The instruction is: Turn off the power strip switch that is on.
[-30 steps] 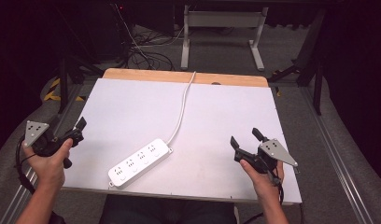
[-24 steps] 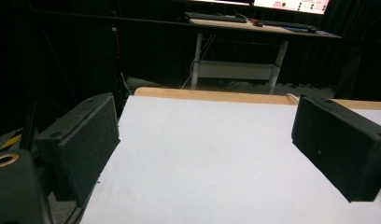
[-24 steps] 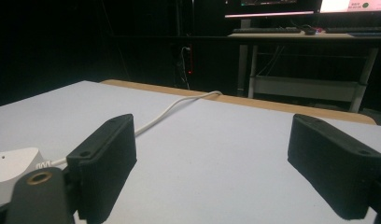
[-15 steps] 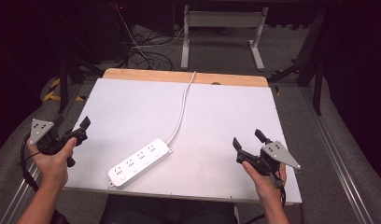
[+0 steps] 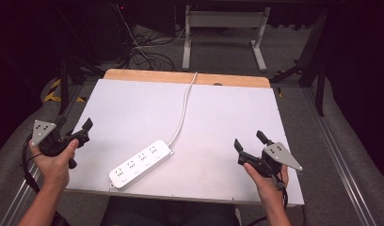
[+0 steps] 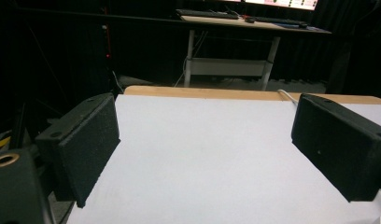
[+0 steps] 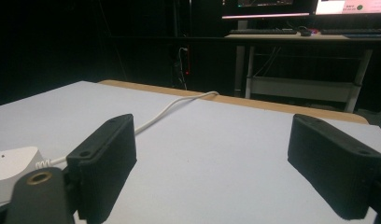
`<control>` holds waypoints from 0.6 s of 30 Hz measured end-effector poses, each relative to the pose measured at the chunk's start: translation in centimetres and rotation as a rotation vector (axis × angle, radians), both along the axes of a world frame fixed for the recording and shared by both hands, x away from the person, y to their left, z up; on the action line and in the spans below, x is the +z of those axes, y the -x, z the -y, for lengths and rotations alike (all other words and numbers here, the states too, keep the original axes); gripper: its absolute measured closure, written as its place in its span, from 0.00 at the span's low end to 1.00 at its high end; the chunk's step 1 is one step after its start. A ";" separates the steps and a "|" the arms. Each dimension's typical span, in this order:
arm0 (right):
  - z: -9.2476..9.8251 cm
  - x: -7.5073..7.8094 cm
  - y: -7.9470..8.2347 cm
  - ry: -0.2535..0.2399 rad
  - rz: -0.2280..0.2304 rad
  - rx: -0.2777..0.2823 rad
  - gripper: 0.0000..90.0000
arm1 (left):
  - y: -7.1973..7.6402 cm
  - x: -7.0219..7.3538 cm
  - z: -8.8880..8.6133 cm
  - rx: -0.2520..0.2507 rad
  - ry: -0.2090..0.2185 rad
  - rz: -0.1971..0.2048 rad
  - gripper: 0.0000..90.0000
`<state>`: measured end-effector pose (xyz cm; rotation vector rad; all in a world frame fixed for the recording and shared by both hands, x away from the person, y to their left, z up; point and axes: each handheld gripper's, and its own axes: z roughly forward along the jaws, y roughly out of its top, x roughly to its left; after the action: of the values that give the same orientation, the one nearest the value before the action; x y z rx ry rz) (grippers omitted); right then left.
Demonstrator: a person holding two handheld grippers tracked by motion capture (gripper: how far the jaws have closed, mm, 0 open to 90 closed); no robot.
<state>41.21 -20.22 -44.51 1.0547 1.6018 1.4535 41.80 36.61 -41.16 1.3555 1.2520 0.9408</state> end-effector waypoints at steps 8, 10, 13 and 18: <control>-0.1 0.2 0.2 -0.002 0.006 -0.005 0.18 | 0.4 0.1 0.0 -0.010 0.000 0.001 0.09; -0.2 0.3 0.3 0.003 0.008 -0.003 0.18 | 0.4 0.1 -0.2 -0.008 0.002 0.000 0.09; -0.3 0.4 0.4 0.002 0.011 0.000 0.18 | 0.5 0.1 -0.2 -0.005 0.016 0.001 0.09; -0.3 0.4 0.3 0.004 0.010 0.001 0.18 | 0.5 0.0 -0.2 -0.005 0.003 -0.002 0.09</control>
<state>40.92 -19.96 -44.16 1.0428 1.5976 1.4536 41.30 36.84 -41.11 1.3566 1.2511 0.9340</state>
